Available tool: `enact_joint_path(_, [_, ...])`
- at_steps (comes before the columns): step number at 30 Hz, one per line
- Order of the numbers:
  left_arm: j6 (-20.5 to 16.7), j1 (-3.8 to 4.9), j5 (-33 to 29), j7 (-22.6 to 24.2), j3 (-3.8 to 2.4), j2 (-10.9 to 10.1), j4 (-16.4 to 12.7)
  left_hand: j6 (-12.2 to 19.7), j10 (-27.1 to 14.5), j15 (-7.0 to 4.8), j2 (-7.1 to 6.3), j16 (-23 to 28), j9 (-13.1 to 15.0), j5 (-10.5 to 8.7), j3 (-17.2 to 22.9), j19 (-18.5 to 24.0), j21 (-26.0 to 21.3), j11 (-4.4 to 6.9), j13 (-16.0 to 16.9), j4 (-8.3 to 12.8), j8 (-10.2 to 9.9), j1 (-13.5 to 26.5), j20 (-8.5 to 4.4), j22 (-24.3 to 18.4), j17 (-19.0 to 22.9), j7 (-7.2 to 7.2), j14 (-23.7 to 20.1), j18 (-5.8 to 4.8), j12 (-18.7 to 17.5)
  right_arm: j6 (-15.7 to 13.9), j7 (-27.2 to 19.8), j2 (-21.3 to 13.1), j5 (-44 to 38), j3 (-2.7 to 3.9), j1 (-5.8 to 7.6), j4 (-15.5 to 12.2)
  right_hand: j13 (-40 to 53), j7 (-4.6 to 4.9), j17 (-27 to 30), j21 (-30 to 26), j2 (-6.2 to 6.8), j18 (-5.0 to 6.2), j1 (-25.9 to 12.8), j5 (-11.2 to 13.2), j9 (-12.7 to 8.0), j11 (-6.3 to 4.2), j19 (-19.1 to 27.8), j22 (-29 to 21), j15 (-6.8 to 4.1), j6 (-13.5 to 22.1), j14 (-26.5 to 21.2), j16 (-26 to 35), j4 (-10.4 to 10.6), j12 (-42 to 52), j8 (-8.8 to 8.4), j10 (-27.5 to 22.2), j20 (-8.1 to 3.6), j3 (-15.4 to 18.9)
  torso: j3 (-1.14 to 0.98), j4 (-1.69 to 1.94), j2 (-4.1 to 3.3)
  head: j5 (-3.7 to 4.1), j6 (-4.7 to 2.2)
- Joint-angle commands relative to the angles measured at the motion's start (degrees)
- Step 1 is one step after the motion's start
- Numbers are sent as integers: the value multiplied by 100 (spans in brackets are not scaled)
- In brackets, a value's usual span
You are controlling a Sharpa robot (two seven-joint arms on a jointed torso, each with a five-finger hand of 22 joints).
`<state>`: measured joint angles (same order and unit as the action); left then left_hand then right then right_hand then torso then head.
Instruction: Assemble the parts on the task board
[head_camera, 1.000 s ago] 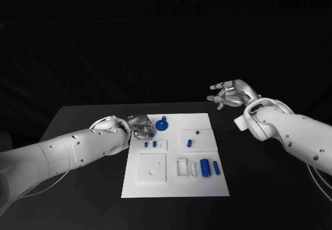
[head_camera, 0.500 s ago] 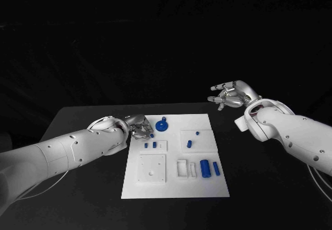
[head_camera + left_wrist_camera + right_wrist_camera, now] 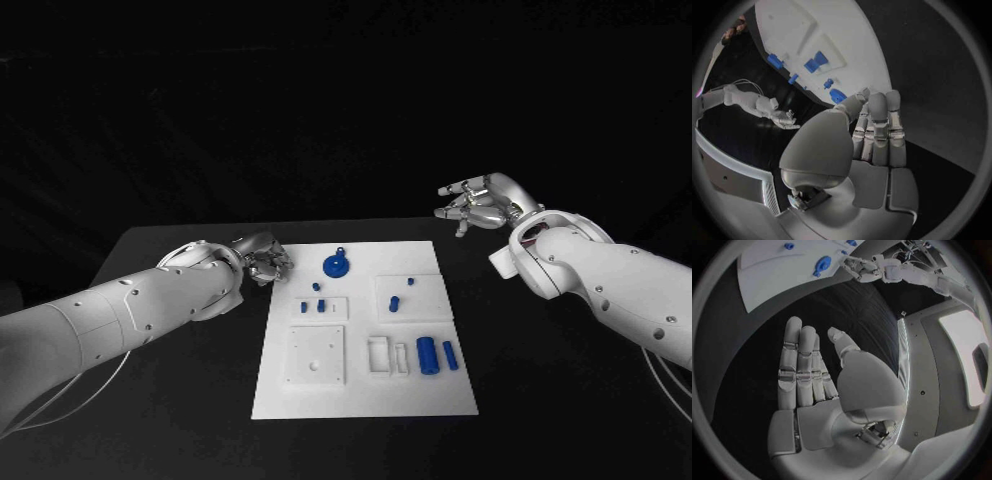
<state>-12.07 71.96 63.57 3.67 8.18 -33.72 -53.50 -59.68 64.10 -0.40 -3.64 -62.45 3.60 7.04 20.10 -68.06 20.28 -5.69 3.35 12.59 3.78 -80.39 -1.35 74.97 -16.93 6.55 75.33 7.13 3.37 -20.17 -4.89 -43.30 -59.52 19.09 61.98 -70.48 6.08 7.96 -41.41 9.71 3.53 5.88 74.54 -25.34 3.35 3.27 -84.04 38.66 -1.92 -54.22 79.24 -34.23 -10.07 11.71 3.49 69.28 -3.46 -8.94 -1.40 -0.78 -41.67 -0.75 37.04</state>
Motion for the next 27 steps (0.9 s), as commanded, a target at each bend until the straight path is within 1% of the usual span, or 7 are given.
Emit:
enact_joint_path(1, [-133,33,-1225,269,-41,-39,70,-6,142,3,80,192,-2,-141,-35,180,-92,10,-5,-171,-22,233,30,60,77,120,-178,9,-3,543,72,-10,-183,1,-12,-17,-230,10,-129,439,4,222,-220,63,8,48,-229,272,-8,-315,178,-217,-217,-572,-32,140,4,-472,0,14,6,102,-69])
enact_joint_path(9, [-53,156,-4309,680,-160,-298,-111,31,233,88,225,1962,5,-322,-661,396,-1528,3,-1,-780,32,511,120,-1309,751,123,-477,-366,6,990,463,52,-1505,-8,-103,-67,-267,-70,-332,1052,36,361,-465,499,29,110,-236,574,3,-729,431,-541,-437,-823,14,-135,39,-1129,6,1,19,207,-162])
enact_joint_path(13, [115,225,-5493,807,-200,-466,-381,62,190,326,329,2870,-1,-406,-820,1035,-1675,-41,4,-895,30,577,328,-1973,1069,121,-1091,-534,19,1117,827,96,-2335,-26,-157,-168,-271,-94,-335,1143,107,367,-420,782,27,110,-221,590,9,-834,415,-601,-452,-828,5,-148,48,-1456,9,7,13,234,-176])
enact_joint_path(18, [112,337,-5954,957,-221,-666,-801,73,-385,634,333,4047,0,-415,-983,1600,-1690,-213,0,-852,26,498,587,-2838,1332,120,-1535,-580,14,1286,1310,141,-3126,-114,-187,-301,-274,-101,-287,1121,266,330,-470,1214,25,168,-200,559,51,-859,393,-589,-327,-827,6,-398,86,-1554,21,30,12,231,-181])
enact_joint_path(19, [102,352,-5979,981,-222,-698,-876,87,-476,662,349,4237,1,-415,-1013,1631,-1685,-227,5,-840,25,478,624,-2991,1327,121,-1522,-555,27,1309,1373,152,-3227,-128,-189,-319,-274,-101,-273,1110,290,328,-453,1264,25,171,-202,547,50,-864,393,-585,-292,-825,7,-406,88,-1555,19,23,13,224,-184])
enact_joint_path(20, [87,369,-6002,1011,-224,-736,-969,94,-510,719,417,5055,0,-376,-1197,1604,-1659,-257,0,-808,53,439,755,-3745,1286,172,-1209,-399,27,1331,1443,169,-3339,-146,-191,-338,-274,-103,-254,1095,327,320,-421,1292,25,173,-199,530,54,-873,383,-576,-250,-824,8,-410,91,-1561,16,23,15,220,-185])
enact_joint_path(27, [-71,442,-6070,1178,-228,-893,-1478,88,-490,724,490,5702,-6,-421,-1339,1347,-1647,-273,-3,-681,36,361,728,-4880,1257,144,-925,-447,26,1441,1726,308,-3838,-296,-198,-394,-275,-109,-162,1045,518,305,-254,1368,25,169,-205,461,48,-904,360,-602,-5,-827,6,-399,83,-1660,28,58,14,223,-180])
